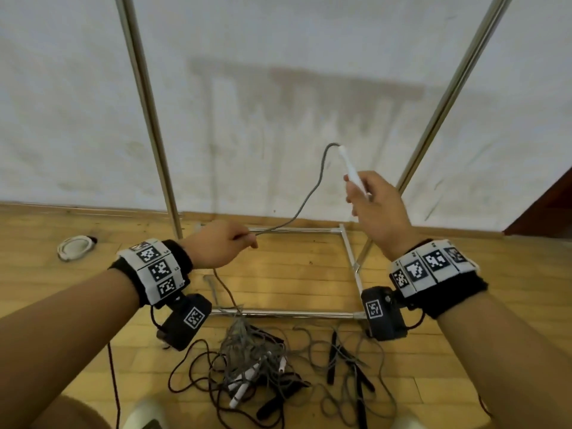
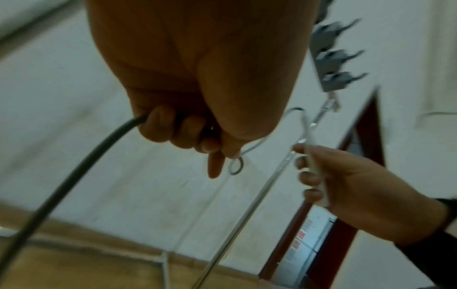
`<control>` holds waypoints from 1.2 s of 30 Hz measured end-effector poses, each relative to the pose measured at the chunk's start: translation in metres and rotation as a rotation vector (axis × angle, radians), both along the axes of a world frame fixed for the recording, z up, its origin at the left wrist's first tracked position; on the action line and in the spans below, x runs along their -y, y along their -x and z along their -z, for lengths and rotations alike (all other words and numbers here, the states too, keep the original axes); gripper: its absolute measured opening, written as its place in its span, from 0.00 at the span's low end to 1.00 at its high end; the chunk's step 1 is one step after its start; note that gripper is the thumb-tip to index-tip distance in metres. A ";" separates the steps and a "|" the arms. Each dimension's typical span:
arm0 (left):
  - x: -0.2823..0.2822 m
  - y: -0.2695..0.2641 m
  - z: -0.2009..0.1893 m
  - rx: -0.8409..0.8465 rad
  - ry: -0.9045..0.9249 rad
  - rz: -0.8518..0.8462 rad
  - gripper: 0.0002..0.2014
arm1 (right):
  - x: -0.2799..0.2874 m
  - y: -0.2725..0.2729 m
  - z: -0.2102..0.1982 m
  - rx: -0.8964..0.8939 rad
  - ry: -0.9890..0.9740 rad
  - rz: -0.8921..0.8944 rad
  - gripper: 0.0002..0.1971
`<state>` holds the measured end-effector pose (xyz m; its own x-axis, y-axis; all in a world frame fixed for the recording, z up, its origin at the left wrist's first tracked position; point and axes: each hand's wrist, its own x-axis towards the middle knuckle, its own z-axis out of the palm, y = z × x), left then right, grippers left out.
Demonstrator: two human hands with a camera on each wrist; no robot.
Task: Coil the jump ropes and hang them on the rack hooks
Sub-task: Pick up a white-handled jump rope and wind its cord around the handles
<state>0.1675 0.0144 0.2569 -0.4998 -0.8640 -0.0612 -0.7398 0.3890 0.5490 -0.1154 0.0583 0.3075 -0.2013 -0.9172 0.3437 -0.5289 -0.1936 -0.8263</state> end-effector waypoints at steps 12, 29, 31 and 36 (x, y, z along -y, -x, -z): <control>0.000 0.056 -0.036 -0.219 0.125 0.099 0.19 | 0.003 -0.028 0.020 -0.368 -0.067 -0.255 0.06; 0.007 0.042 0.037 0.041 -0.421 0.265 0.15 | 0.012 0.027 0.007 -0.098 0.006 -0.038 0.13; 0.012 0.040 0.033 0.112 -0.311 0.220 0.16 | 0.009 0.036 0.008 -0.104 -0.009 -0.009 0.12; 0.019 0.042 0.015 0.131 -0.028 0.095 0.16 | 0.003 0.050 0.020 -0.532 -0.105 0.098 0.04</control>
